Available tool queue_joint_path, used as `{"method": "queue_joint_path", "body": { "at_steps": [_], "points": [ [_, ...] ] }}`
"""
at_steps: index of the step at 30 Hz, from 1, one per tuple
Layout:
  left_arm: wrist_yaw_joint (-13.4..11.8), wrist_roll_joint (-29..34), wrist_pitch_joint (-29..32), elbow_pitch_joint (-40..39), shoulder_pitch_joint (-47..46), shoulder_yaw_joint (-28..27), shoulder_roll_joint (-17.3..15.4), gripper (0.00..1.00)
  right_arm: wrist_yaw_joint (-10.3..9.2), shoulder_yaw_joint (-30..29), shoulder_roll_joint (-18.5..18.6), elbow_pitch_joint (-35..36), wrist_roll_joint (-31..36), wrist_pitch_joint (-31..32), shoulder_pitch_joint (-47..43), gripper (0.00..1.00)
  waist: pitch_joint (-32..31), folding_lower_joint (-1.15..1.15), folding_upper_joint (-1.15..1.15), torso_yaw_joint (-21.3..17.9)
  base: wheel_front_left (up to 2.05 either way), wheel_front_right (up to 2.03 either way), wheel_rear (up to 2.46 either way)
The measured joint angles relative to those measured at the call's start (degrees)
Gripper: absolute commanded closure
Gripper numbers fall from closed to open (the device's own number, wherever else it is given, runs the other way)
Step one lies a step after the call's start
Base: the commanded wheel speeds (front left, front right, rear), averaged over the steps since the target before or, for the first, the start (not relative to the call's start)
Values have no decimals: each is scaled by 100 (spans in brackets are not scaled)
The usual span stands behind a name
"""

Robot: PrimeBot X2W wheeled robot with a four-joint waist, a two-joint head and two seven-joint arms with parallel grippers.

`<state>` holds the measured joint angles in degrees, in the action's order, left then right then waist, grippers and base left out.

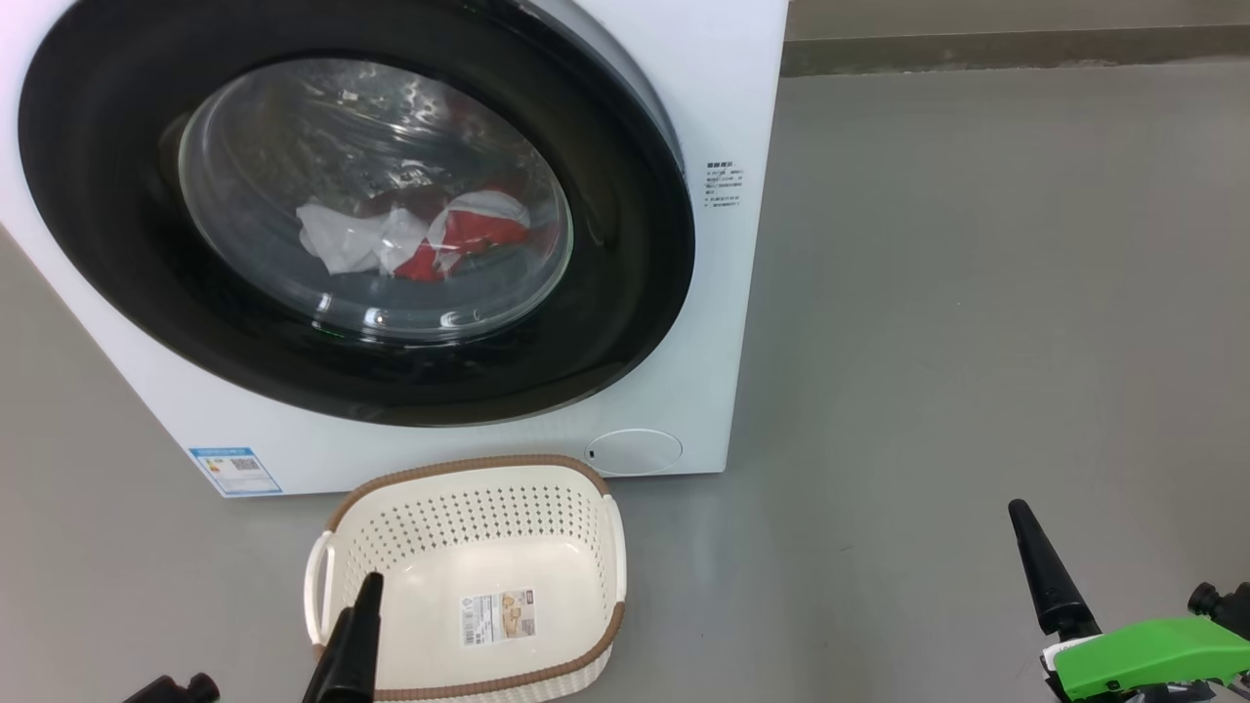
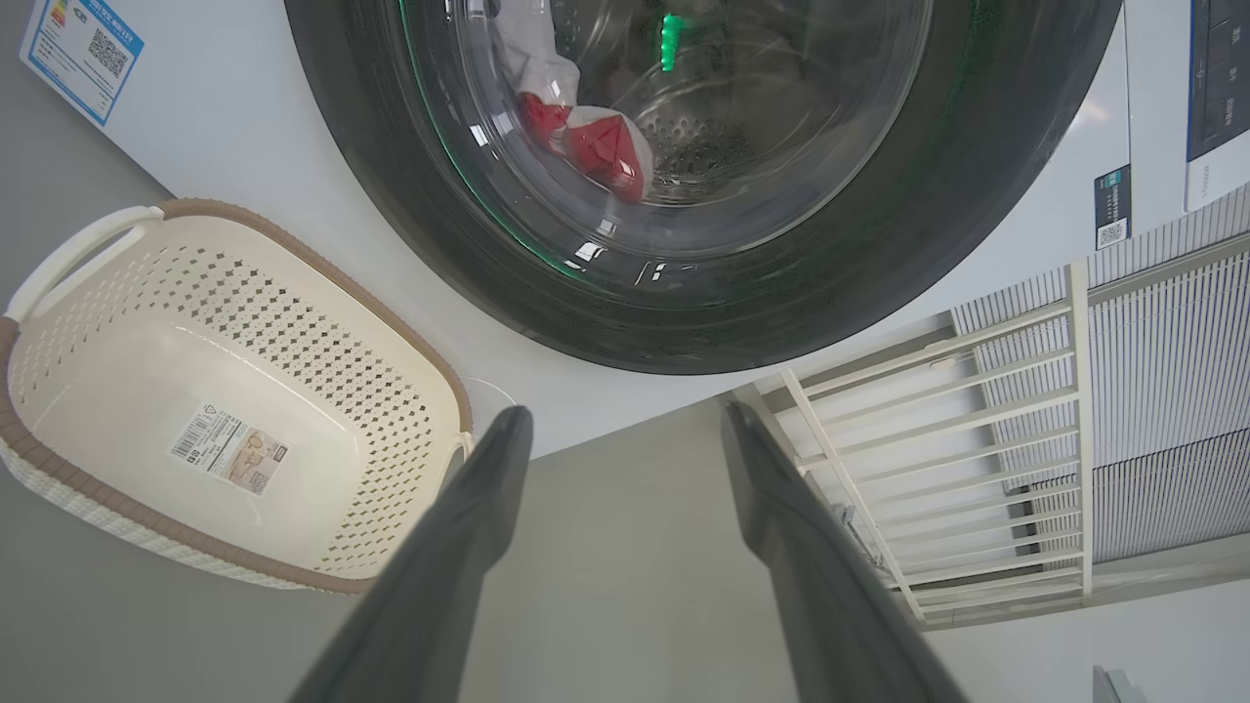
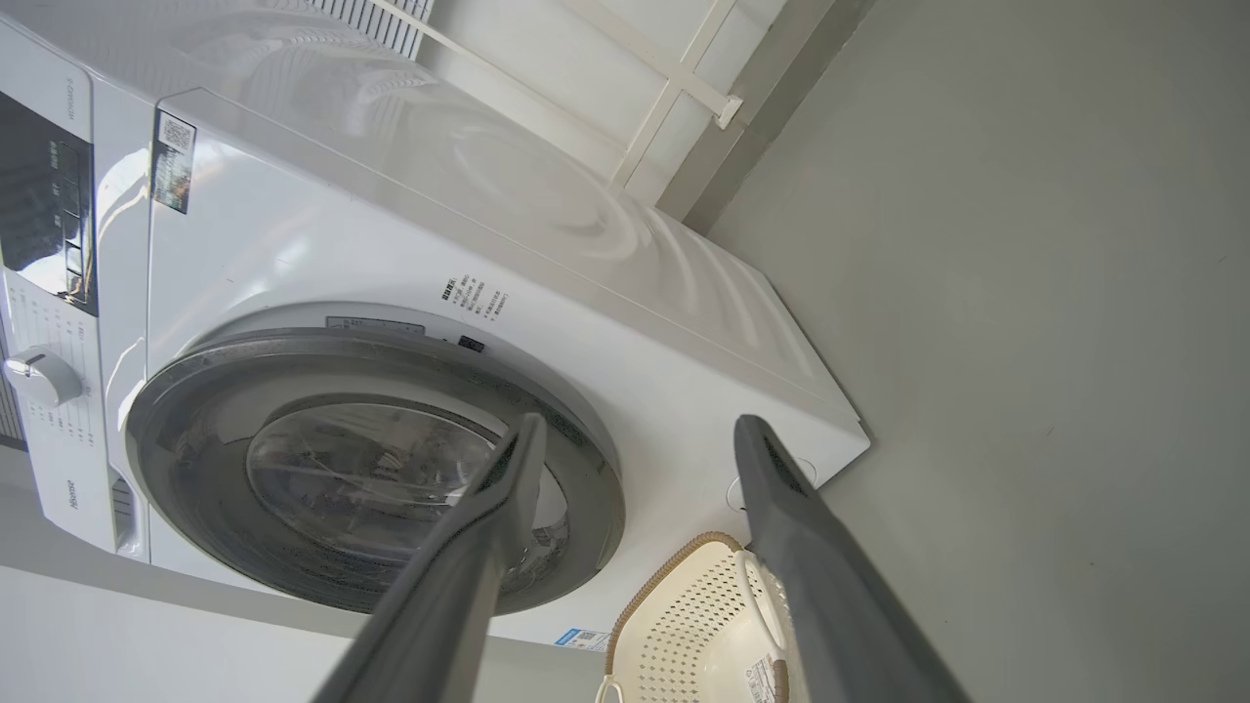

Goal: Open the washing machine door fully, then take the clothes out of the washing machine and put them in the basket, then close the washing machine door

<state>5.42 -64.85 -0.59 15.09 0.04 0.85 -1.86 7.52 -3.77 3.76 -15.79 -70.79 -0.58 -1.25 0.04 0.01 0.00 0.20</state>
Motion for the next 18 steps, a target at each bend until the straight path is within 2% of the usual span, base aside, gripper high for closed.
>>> {"method": "queue_joint_path", "body": {
  "at_steps": [18],
  "points": [
    [-196,1301,-264,-175,36,170,-5,0,0,85,118,76,942,-271,-123,0,-2,0,0,16,0,0,0]
  ]
}}
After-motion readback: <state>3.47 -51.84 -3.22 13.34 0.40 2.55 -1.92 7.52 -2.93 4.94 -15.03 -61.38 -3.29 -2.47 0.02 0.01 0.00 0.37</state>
